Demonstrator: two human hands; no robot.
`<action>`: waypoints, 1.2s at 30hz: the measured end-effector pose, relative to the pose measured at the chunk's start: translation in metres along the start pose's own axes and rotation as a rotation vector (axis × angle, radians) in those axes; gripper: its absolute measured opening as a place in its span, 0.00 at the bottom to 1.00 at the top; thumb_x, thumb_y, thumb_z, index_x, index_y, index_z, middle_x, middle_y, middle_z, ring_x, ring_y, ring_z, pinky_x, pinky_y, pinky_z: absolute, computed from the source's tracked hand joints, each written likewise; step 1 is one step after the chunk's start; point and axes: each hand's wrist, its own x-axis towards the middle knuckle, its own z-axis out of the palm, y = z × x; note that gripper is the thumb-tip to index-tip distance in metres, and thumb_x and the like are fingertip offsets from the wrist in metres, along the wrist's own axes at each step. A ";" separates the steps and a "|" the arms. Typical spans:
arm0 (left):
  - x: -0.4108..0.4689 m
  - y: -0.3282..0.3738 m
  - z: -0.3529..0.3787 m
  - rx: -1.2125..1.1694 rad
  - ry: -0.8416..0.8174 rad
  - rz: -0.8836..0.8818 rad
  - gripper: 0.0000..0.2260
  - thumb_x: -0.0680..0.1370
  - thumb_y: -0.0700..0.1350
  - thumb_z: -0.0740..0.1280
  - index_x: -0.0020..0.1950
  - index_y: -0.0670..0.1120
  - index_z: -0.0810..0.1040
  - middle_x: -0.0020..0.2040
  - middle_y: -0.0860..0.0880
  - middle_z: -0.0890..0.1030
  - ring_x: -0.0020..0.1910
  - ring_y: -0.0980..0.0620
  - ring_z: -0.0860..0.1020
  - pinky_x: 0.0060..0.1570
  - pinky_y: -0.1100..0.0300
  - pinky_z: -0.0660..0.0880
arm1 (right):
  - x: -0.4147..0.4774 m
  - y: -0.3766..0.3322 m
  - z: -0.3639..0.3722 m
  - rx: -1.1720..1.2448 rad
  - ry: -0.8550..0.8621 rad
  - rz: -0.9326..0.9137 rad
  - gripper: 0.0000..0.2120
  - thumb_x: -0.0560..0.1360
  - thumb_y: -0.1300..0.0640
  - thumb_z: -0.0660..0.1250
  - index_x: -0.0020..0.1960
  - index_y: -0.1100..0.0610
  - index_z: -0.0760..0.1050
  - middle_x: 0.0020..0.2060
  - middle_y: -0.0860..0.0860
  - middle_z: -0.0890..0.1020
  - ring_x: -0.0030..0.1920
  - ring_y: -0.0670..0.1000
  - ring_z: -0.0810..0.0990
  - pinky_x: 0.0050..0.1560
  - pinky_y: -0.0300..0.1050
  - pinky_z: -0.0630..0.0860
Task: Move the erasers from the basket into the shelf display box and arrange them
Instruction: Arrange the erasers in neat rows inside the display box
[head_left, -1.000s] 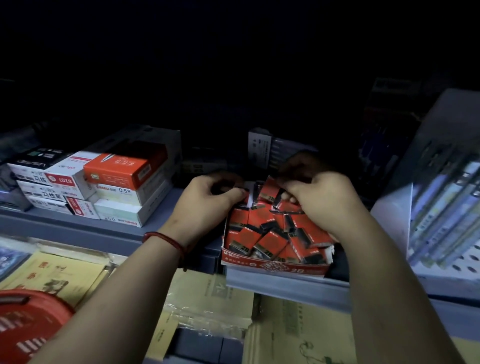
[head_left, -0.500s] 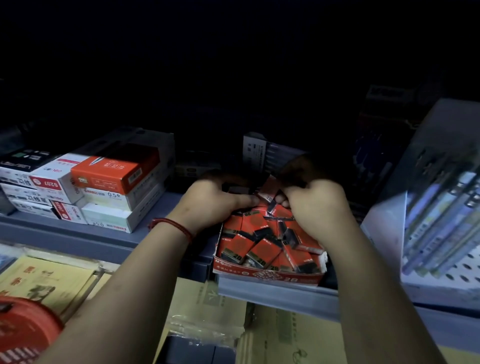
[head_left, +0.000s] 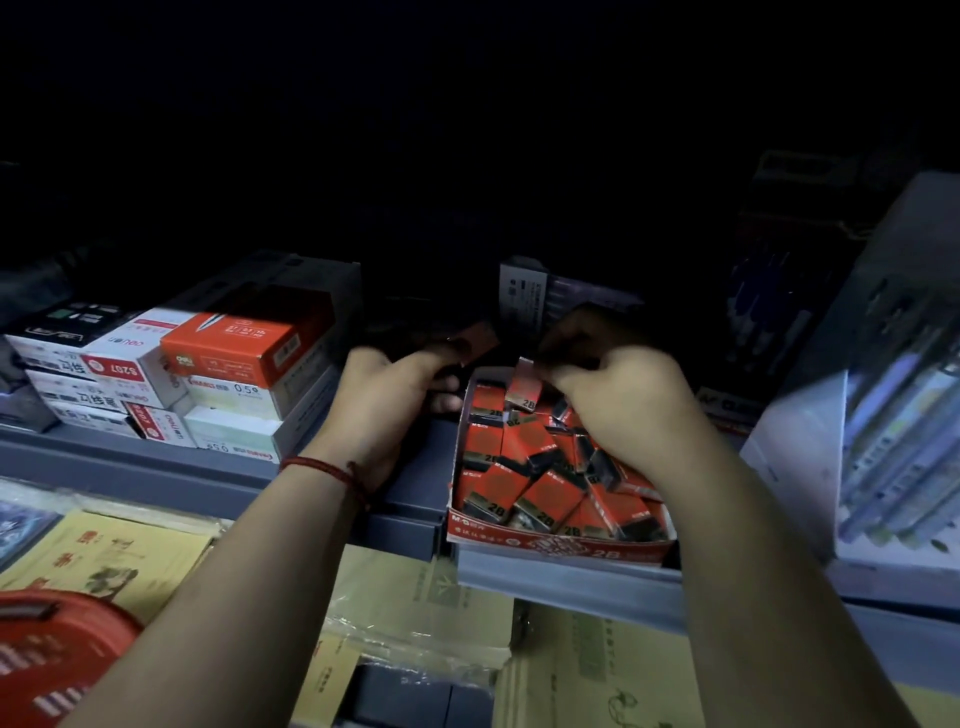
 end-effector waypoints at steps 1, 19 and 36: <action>0.000 -0.001 -0.001 0.000 0.007 0.011 0.03 0.75 0.38 0.73 0.43 0.38 0.84 0.35 0.47 0.81 0.32 0.54 0.77 0.29 0.65 0.76 | 0.000 0.000 0.000 -0.008 0.012 -0.010 0.08 0.78 0.60 0.67 0.50 0.47 0.78 0.44 0.45 0.81 0.41 0.44 0.78 0.35 0.38 0.71; -0.010 0.010 -0.024 0.293 -0.331 0.097 0.10 0.74 0.39 0.70 0.55 0.46 0.84 0.45 0.37 0.83 0.45 0.42 0.79 0.45 0.54 0.74 | -0.003 -0.001 -0.006 0.138 0.054 0.041 0.07 0.76 0.58 0.68 0.49 0.46 0.81 0.39 0.44 0.82 0.40 0.46 0.81 0.40 0.39 0.76; -0.013 0.012 -0.042 0.260 -0.510 0.120 0.17 0.73 0.40 0.72 0.61 0.43 0.82 0.56 0.43 0.85 0.58 0.46 0.82 0.57 0.62 0.77 | -0.012 -0.004 -0.005 0.097 -0.230 -0.010 0.04 0.73 0.51 0.75 0.44 0.50 0.83 0.37 0.45 0.84 0.35 0.49 0.80 0.37 0.48 0.78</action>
